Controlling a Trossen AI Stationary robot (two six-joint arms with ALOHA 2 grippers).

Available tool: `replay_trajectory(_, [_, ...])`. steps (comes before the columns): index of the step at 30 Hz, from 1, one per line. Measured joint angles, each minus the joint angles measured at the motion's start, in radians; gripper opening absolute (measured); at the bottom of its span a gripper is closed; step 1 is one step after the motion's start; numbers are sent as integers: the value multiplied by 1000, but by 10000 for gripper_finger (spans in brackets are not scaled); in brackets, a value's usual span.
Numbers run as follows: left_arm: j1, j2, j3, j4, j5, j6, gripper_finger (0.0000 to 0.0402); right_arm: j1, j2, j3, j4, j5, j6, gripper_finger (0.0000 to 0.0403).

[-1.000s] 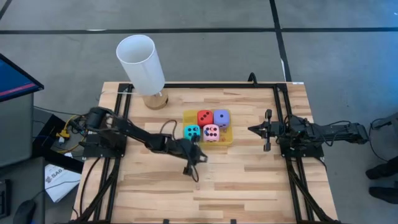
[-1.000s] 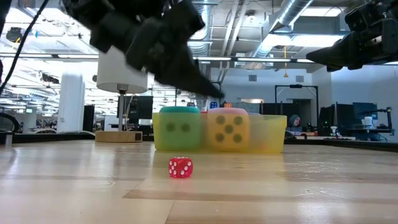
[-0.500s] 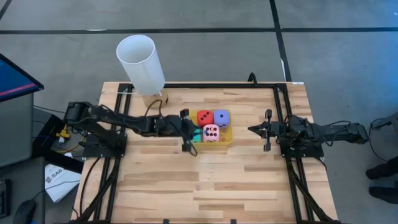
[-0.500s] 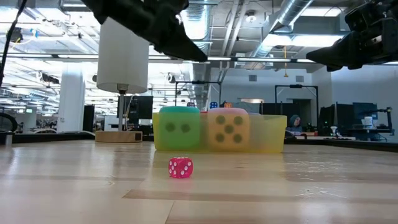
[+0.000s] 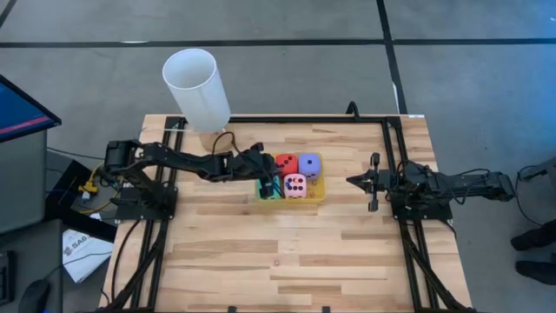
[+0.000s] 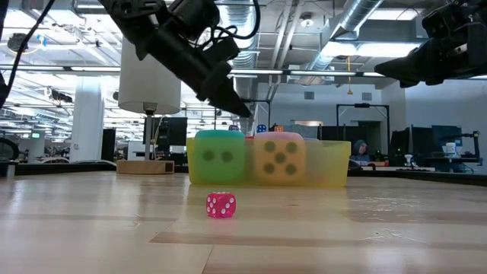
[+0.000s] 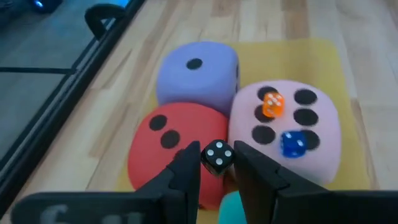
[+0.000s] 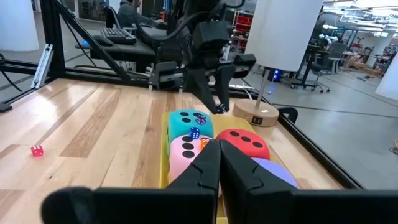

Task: Pick & Place Dice
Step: Put the black dice into the yellow bin, then put the small pink dice into the yellow bin

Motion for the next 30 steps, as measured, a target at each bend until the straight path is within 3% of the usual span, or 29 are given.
replay_trajectory(7, [-2, -6, 1, 47, 1, -3, 92, 0, 0, 0, 0, 0, 0, 1])
replay_trajectory(20, [-2, -6, 1, 32, 24, 9, 169, 0, 0, 0, 0, 0, 0, 1])
replay_trajectory(30, [-45, -11, 1, 30, 164, 4, 146, 0, 0, 0, 0, 0, 0, 1])
